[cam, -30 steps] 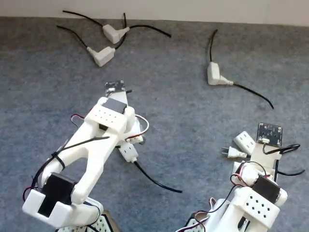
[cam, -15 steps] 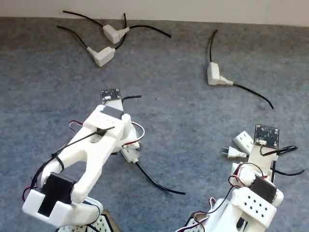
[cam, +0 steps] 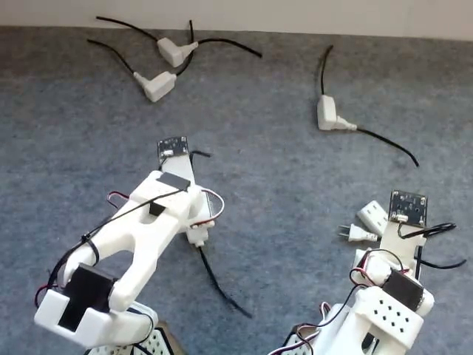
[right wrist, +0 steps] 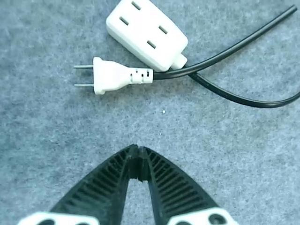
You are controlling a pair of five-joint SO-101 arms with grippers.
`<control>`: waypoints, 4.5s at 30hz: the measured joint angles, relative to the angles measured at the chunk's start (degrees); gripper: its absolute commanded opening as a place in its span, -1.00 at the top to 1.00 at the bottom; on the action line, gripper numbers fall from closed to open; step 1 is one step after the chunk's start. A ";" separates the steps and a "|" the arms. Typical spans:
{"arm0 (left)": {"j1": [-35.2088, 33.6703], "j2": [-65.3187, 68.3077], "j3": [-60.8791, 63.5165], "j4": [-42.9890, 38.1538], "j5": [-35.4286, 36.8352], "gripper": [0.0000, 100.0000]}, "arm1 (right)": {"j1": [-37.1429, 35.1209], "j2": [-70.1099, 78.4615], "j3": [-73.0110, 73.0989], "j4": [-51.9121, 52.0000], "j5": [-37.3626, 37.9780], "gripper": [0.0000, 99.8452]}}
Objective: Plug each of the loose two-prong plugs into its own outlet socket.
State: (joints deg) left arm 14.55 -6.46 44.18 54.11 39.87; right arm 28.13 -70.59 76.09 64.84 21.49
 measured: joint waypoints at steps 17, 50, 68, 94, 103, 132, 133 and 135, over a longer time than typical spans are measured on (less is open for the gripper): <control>-15.74 6.33 -40.09 0.00 0.00 0.99 | 0.00 0.00 0.00 0.09 0.53 0.98; -15.74 85.98 -136.97 15.47 -17.05 0.36 | 3.25 0.00 0.00 2.02 5.54 0.97; -15.74 64.97 -137.05 38.86 -17.23 0.36 | 3.25 0.00 -21.80 8.00 0.79 0.77; -13.36 77.80 -127.12 38.51 -9.32 0.36 | -5.98 59.60 -43.60 -3.16 36.40 0.67; -14.68 77.98 -127.12 36.57 -9.32 0.36 | -8.35 77.36 -58.37 3.25 39.91 0.44; -16.00 77.98 -127.12 35.52 -9.32 0.36 | -16.53 87.03 -83.25 15.38 14.15 0.82; -16.18 77.98 -127.12 35.52 -9.32 0.36 | -17.67 87.03 -86.42 16.70 12.40 0.82; -16.26 77.98 -127.12 35.52 -9.32 0.36 | -19.78 87.03 -92.84 19.69 10.37 0.82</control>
State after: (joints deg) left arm -1.71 71.52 -82.95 89.63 30.55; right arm 8.35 16.44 -16.75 84.53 31.87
